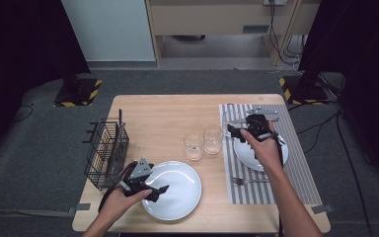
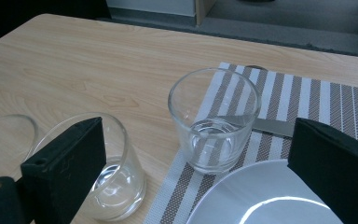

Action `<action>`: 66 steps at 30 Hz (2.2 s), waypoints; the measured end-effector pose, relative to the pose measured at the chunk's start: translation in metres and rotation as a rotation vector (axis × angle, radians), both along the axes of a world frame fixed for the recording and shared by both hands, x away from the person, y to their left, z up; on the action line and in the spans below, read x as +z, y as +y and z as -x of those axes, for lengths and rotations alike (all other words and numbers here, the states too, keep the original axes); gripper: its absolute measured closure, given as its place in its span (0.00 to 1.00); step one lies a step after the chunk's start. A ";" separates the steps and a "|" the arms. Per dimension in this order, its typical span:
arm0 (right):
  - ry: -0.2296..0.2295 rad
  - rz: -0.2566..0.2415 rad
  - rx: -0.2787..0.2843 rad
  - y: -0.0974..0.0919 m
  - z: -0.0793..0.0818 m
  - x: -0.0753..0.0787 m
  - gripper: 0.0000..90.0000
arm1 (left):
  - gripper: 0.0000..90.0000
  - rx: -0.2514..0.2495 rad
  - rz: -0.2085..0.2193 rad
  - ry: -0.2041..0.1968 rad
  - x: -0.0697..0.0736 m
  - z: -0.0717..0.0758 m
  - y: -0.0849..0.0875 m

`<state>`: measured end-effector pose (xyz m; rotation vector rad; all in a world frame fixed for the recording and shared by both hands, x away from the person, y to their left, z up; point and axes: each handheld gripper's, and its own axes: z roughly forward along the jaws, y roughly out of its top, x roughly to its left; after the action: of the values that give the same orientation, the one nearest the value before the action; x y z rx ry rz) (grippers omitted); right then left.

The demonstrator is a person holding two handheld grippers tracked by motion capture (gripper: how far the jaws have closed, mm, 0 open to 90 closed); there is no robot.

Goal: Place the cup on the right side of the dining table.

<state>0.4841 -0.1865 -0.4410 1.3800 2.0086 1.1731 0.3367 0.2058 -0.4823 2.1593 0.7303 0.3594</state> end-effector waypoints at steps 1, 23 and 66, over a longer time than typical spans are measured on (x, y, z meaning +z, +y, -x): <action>-0.001 0.001 0.003 0.000 0.002 0.000 0.05 | 0.04 0.000 0.000 0.000 0.000 0.000 0.000; -0.009 0.018 0.095 0.026 0.042 -0.010 0.05 | 0.04 -0.004 -0.017 0.007 -0.006 0.000 -0.003; 0.037 0.059 0.221 0.060 0.101 -0.041 0.05 | 0.03 -0.012 -0.025 0.014 -0.009 0.001 -0.004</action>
<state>0.3835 -0.1266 -0.4821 1.1822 2.2492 1.1769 0.3354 0.2020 -0.4914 2.1906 0.7245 0.3493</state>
